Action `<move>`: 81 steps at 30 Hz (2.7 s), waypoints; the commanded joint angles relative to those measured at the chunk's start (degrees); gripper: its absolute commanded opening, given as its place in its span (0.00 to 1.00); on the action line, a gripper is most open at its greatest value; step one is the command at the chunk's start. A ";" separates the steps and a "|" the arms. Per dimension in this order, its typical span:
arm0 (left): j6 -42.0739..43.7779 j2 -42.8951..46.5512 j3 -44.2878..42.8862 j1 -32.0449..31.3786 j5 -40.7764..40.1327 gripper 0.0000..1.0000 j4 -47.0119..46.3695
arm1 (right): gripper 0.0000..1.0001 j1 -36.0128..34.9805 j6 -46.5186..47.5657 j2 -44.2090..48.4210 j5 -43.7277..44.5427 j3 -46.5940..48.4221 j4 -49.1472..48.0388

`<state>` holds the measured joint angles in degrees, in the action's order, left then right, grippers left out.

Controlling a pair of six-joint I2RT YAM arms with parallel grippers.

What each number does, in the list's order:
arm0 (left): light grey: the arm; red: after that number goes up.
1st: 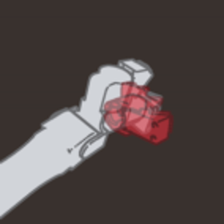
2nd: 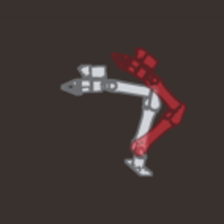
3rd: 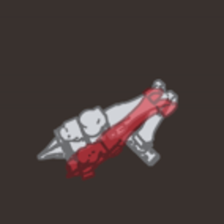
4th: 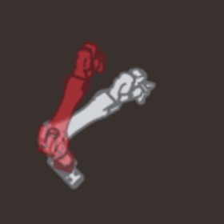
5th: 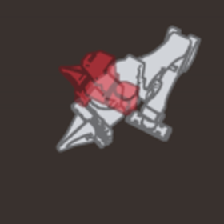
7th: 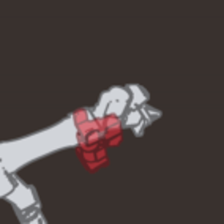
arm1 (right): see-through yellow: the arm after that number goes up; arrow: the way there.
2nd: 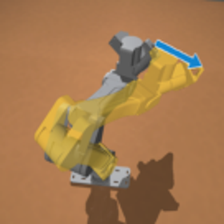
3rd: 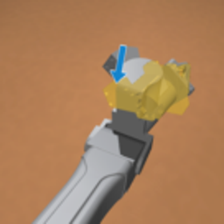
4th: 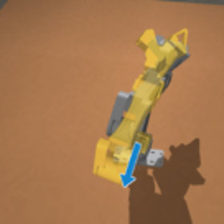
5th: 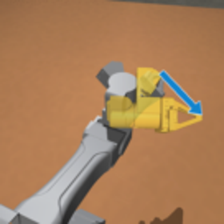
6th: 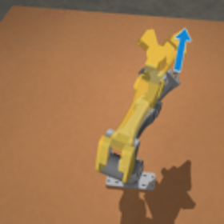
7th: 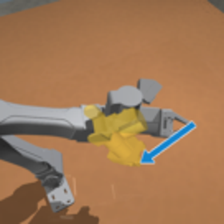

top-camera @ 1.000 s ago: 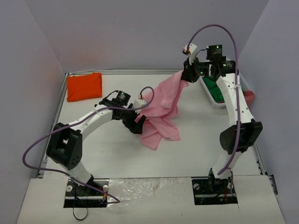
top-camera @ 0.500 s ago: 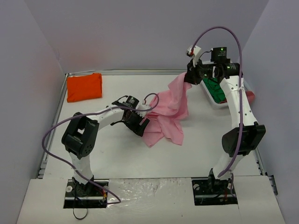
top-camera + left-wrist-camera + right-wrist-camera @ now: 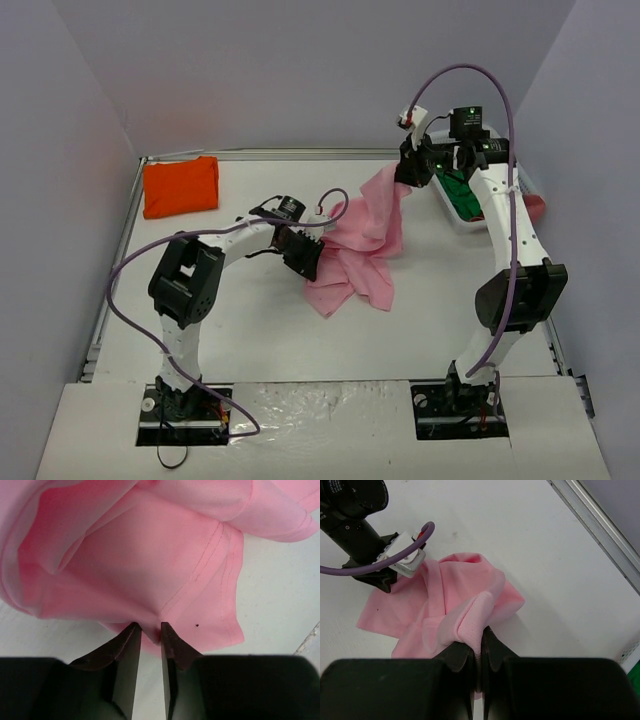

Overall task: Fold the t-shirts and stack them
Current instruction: Flatten out the tshirt

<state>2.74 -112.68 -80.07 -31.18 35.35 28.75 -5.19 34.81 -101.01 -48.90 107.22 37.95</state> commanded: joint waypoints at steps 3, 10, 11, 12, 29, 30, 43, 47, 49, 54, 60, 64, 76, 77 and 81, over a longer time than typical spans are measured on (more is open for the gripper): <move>0.16 -0.69 -3.33 -0.72 4.73 0.03 2.89 | 0.00 0.53 1.31 1.17 -1.11 -0.87 0.01; 3.66 2.11 -7.02 0.32 -3.26 0.02 8.15 | 0.00 1.41 1.84 1.08 0.91 -1.57 -0.07; 4.11 2.99 -7.98 1.20 -5.10 0.02 8.68 | 0.00 1.59 1.93 0.99 1.61 -1.31 -0.07; 4.46 4.82 -9.04 2.34 -7.29 0.02 9.12 | 0.00 2.28 1.76 0.82 2.14 -0.35 -0.07; 18.53 28.29 -32.36 17.29 -33.76 0.02 15.72 | 0.00 8.00 -4.05 6.52 3.99 11.44 -0.07; 18.87 29.44 -31.03 17.29 -33.86 0.02 15.46 | 0.00 7.92 -3.52 8.01 4.25 10.48 -0.07; 18.79 42.36 -17.05 17.29 -35.09 0.02 13.61 | 0.00 8.18 -4.74 21.02 4.43 -2.79 -0.07; 15.72 45.26 -16.61 17.29 -27.91 0.02 17.90 | 0.00 8.18 -7.11 27.09 3.03 -7.54 -0.16; 14.05 45.71 -16.61 17.29 -25.95 0.02 18.35 | 0.00 8.18 -8.08 29.38 3.11 -8.25 -0.25; 14.48 42.29 -17.13 17.38 -26.12 0.02 16.08 | 0.00 8.18 -11.76 26.06 7.66 -7.81 -5.07; 13.61 30.35 -14.75 20.62 -22.27 0.02 7.99 | 0.00 8.09 -16.78 7.47 10.94 -1.15 -10.36; 11.59 16.58 -24.67 23.53 -19.10 0.02 8.86 | 0.00 8.18 -19.68 -5.49 11.55 10.09 -10.01; 9.65 11.84 -60.90 24.15 -18.57 0.03 22.66 | 0.00 9.49 -21.62 -7.99 10.06 34.38 -7.81; 10.26 14.05 -59.08 24.15 -18.39 0.03 22.40 | 0.00 9.76 -21.62 -4.23 9.62 33.42 -7.81; 12.81 26.96 -44.68 24.15 -20.06 0.02 19.68 | 0.00 10.82 -18.74 7.65 4.54 20.52 -7.81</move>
<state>14.06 -94.87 -130.17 -7.16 16.19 47.37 4.91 14.17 -103.81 -39.07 132.79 31.09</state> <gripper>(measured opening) 0.029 0.007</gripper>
